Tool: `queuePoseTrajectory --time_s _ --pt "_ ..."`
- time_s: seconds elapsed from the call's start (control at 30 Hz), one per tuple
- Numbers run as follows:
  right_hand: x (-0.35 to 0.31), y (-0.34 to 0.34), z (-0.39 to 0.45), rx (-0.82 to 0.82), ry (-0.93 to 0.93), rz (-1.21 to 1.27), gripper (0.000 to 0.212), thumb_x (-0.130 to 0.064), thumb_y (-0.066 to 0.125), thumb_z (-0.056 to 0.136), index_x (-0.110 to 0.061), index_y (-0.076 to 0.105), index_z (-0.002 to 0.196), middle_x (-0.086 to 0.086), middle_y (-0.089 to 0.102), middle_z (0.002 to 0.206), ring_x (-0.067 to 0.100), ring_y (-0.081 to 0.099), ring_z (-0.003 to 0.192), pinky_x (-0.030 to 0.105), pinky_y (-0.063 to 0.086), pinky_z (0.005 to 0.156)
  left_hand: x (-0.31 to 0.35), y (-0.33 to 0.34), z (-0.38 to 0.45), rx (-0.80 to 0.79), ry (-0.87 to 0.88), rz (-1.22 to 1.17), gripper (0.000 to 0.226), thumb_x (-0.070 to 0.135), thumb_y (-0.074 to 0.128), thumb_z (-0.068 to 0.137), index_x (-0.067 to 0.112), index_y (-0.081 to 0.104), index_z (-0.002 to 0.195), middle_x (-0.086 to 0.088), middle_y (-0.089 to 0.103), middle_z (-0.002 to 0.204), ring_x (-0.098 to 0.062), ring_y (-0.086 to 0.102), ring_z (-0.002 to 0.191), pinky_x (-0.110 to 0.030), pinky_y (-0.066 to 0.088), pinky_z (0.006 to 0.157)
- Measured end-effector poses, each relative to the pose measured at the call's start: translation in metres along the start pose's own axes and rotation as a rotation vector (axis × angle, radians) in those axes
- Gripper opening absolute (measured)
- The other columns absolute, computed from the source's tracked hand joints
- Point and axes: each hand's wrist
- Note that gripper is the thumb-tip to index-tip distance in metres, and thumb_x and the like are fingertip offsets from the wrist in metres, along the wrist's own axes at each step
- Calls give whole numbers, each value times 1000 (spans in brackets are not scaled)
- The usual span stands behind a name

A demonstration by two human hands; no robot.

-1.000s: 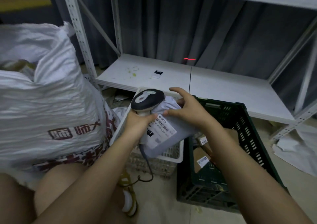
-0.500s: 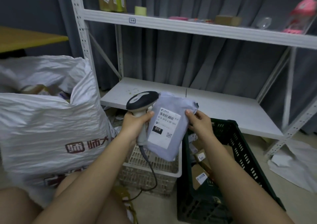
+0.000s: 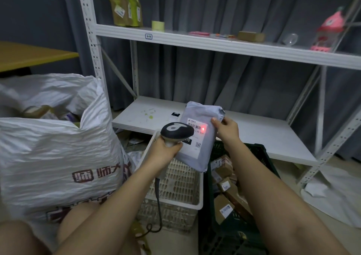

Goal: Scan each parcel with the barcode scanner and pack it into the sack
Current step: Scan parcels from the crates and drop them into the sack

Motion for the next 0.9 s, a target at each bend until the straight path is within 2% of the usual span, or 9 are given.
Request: queuePoseTrajectory --time_s 0.17,0.3,0.37,0.5,0.6,0.67,0.77,0.9 --pt "6 -7 2 -4 -9 15 23 -17 64 93 -3 65 112 11 69 107 23 65 94 40 55 85 -4 9 -1 34 -9 4 28 16 73 81 19 60 106 -9 68 103 -27 63 96 -36 50 83" --pt "8 -11 3 0 -9 34 22 -16 64 93 -3 66 110 11 69 107 22 65 92 38 55 84 0 12 -1 37 5 -11 25 11 72 82 26 54 92 -6 65 97 -23 60 92 -38 49 87" --pt "6 -12 3 -1 -7 46 23 -16 64 92 -4 66 111 11 69 107 24 66 95 40 56 85 3 12 -3 26 5 -19 24 10 71 83 25 54 91 -4 62 92 -21 59 88 -35 49 84" --pt "-9 -10 -2 -17 -33 80 25 -20 65 92 -7 63 113 7 68 107 23 65 97 43 55 90 9 4 -6 28 22 -50 31 13 72 83 16 57 110 -10 66 101 -21 61 89 -26 46 71" --pt "-38 -2 -10 -37 -123 133 16 -22 67 91 -14 60 103 1 66 100 21 65 99 45 55 91 26 -15 -9 95 68 -72 43 17 72 84 11 56 123 -9 66 110 -23 62 102 -27 47 80" --pt "-64 8 -19 -59 -182 214 11 -20 67 91 -18 57 95 0 64 97 22 65 101 46 56 90 44 -35 -12 159 117 -94 37 16 70 85 13 56 120 1 66 100 -12 62 91 -19 47 76" --pt "-109 33 -36 -112 -269 336 19 -19 67 91 -20 55 105 3 64 109 23 64 106 46 56 91 71 -72 -19 288 191 -147 27 15 70 86 9 61 110 1 64 75 -8 59 66 -17 46 59" --pt "-175 86 -65 -217 -381 538 30 -17 66 92 -15 52 118 5 63 117 22 63 109 42 56 90 109 -127 -31 442 280 -204 11 12 68 87 14 64 97 -4 64 80 -13 58 71 -25 47 66"
Point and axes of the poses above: each hand's wrist, its own z-axis towards the middle knuckle, its own y-axis out of the palm, x = y × z
